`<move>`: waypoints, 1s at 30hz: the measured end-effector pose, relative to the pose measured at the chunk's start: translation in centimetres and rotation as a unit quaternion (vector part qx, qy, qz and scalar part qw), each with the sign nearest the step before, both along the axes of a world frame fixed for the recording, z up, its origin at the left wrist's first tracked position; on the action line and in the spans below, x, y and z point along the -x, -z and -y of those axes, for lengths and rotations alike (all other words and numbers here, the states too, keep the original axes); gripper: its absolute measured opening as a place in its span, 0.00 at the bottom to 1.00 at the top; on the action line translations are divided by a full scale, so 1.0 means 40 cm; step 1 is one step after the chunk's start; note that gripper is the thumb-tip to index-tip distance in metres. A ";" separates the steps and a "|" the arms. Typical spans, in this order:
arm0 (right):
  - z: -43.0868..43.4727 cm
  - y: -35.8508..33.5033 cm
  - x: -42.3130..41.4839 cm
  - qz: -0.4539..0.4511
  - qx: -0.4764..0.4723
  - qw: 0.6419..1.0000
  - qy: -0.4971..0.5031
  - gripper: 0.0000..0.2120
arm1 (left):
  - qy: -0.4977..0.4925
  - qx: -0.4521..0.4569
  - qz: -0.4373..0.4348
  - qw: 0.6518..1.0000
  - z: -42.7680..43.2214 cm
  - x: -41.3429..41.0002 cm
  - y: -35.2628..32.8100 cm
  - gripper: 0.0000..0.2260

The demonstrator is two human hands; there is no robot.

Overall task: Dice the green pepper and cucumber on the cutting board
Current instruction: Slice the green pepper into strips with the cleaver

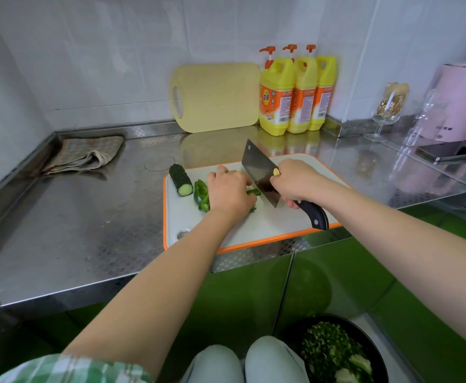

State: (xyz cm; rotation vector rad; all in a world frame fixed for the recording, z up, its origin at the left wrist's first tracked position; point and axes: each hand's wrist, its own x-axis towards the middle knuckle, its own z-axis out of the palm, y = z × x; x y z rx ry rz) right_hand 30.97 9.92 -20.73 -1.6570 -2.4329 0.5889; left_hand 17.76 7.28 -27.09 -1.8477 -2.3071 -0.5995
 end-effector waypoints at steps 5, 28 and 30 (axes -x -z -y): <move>0.021 -0.002 0.030 0.127 -0.009 0.992 0.000 0.15 | -0.031 0.042 -0.035 0.998 0.001 0.001 -0.016 0.10; 0.015 0.011 0.031 0.075 0.031 0.997 0.018 0.11 | -0.025 -0.040 0.065 0.997 -0.001 0.009 0.020 0.07; 0.013 0.021 0.040 0.077 0.022 0.997 0.015 0.15 | -0.024 -0.038 0.065 0.997 -0.001 0.010 0.020 0.07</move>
